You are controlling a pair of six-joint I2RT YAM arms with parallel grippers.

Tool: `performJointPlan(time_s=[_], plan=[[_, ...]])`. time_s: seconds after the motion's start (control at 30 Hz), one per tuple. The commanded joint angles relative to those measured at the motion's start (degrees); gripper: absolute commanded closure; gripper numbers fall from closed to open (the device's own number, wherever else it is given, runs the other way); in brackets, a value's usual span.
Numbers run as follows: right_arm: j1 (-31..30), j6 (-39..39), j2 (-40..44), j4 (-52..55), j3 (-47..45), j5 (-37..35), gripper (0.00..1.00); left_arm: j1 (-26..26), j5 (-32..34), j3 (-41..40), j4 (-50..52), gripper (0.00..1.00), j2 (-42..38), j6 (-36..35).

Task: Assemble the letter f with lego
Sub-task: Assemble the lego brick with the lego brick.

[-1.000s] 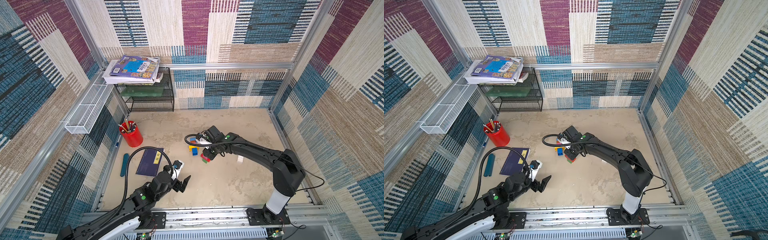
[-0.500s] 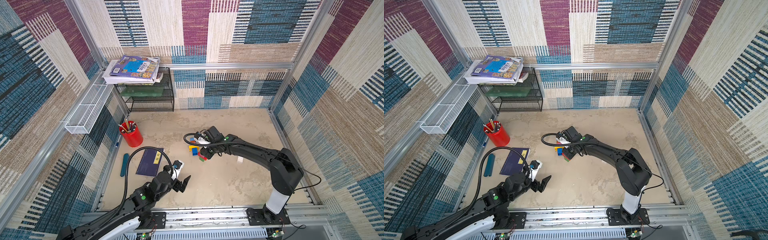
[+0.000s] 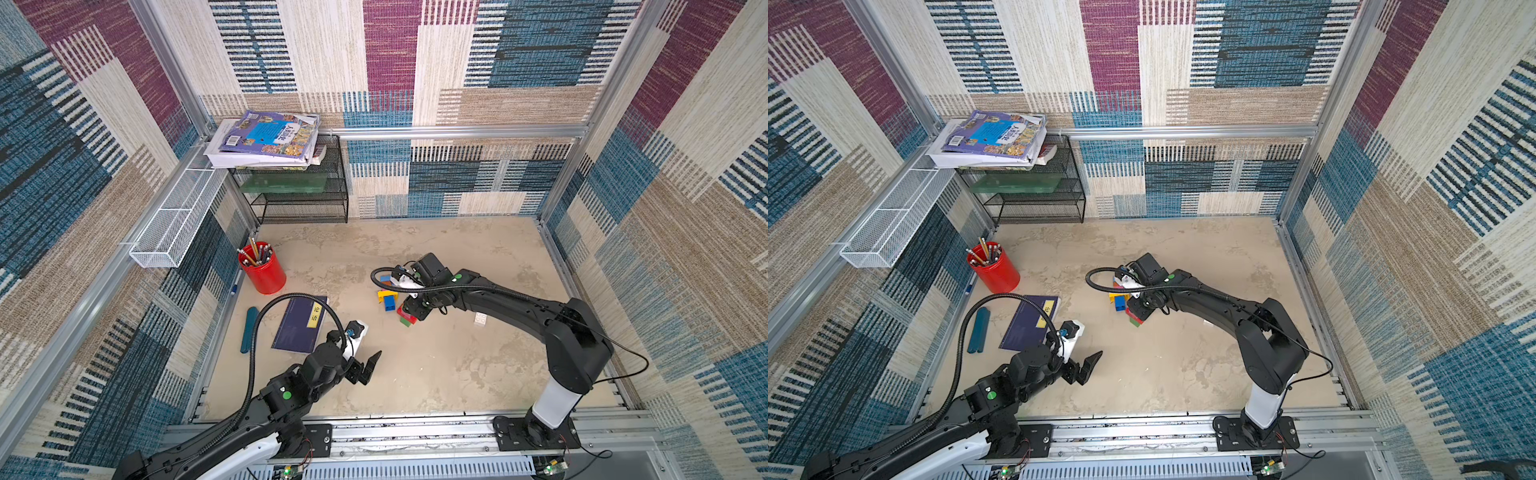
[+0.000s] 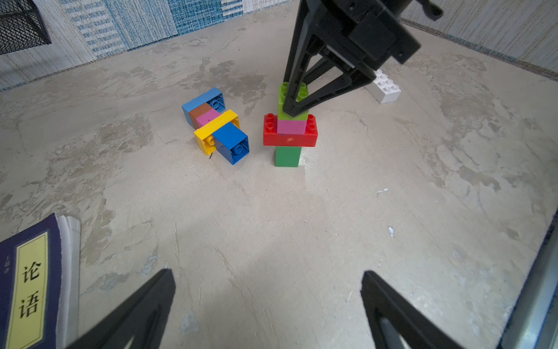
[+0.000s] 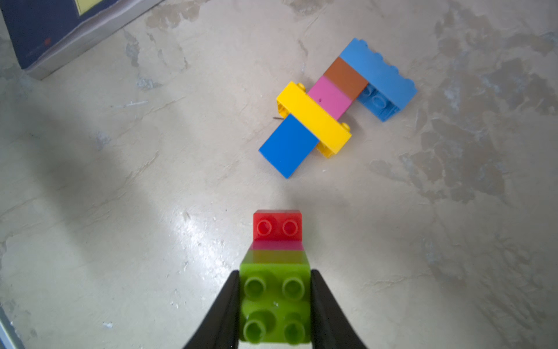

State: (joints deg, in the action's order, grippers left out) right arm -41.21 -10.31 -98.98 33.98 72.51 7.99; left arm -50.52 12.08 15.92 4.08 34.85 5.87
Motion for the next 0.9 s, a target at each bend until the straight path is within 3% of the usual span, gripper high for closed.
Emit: performJointPlan(time_s=[0.0,0.87], plan=[[-0.6,-0.3,0.7,6.5,-0.6,1.6,0.66,0.0,0.7,0.2,-0.9,0.01,0.0,0.0],[-5.5,-2.2,0.5,0.0,-0.4,-4.3,0.68,0.0,0.8,0.2,-0.9,0.01,0.0,0.1]])
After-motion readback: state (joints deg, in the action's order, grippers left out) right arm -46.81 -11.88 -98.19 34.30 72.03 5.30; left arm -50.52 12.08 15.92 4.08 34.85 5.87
